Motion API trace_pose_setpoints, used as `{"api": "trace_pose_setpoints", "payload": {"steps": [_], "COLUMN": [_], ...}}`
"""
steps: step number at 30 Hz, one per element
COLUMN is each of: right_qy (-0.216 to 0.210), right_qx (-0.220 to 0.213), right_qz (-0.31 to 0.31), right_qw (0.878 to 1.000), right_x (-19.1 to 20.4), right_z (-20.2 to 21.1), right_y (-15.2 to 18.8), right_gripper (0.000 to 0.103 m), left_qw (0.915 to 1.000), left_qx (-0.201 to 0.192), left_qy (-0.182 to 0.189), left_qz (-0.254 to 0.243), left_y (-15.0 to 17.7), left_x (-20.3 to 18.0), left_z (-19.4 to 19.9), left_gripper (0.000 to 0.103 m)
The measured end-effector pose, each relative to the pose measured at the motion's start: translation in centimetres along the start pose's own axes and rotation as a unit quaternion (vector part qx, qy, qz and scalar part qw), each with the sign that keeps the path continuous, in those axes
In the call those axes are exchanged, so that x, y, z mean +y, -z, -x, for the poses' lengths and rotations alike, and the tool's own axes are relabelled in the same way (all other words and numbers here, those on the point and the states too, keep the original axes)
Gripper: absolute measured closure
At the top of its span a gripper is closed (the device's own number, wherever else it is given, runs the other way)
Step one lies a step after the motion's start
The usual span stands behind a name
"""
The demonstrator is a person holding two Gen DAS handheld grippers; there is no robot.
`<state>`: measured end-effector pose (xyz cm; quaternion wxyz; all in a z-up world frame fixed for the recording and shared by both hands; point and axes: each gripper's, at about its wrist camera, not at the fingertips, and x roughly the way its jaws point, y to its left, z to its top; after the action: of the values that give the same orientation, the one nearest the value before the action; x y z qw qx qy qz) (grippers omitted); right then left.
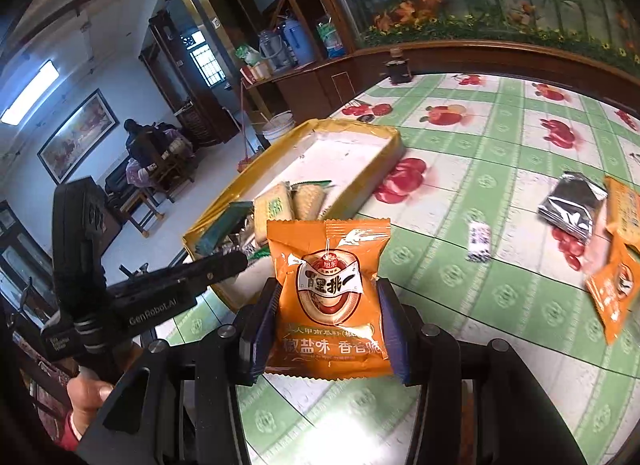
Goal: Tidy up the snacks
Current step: 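Carry the candy and orange bag into the yellow tray with both grippers and release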
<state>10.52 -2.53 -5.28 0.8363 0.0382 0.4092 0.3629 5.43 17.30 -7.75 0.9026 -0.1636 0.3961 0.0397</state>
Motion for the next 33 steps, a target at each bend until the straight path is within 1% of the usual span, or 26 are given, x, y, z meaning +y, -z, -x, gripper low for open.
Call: {"api": "trace_pose_setpoints", "payload": {"steps": [6,10,16,20,23,33], "right_qy": [-0.010,-0.022,-0.032,-0.034,-0.029,-0.018], "right_qx": [-0.001,-0.007,-0.019,-0.018,-0.018,-0.008], "right_qz": [-0.001,0.001,0.003,0.013,0.019,0.033], "right_qw": [1.000,1.000,0.999,0.999,0.999,0.999], "right_x": [0.4,0.8,1.5,2.4,2.7,3.5], "right_z": [-2.4,-4.2,-7.8,-9.7,-10.6,-12.2], "right_y": [-1.7,-3.3,-6.0,-6.8,-7.2,-7.7], "right_gripper": [0.055,0.055,0.055,0.055,0.055,0.055], "left_qw": [0.9997,0.9992,0.9967,0.9941,0.9925,0.9913], "left_qx": [0.005,-0.005,-0.022,-0.032,-0.037,-0.036], "left_qy": [-0.018,-0.035,-0.077,-0.104,-0.116,-0.126], "left_qz": [0.016,0.020,0.016,0.007,0.001,0.004], "left_y": [-0.7,-1.5,-2.8,-3.4,-3.6,-4.1], "left_x": [1.9,2.5,3.0,2.9,2.8,3.4], "left_z": [-1.1,-1.3,-1.6,-1.9,-2.1,-2.5], "left_gripper": [0.087,0.087,0.086,0.086,0.086,0.086]}}
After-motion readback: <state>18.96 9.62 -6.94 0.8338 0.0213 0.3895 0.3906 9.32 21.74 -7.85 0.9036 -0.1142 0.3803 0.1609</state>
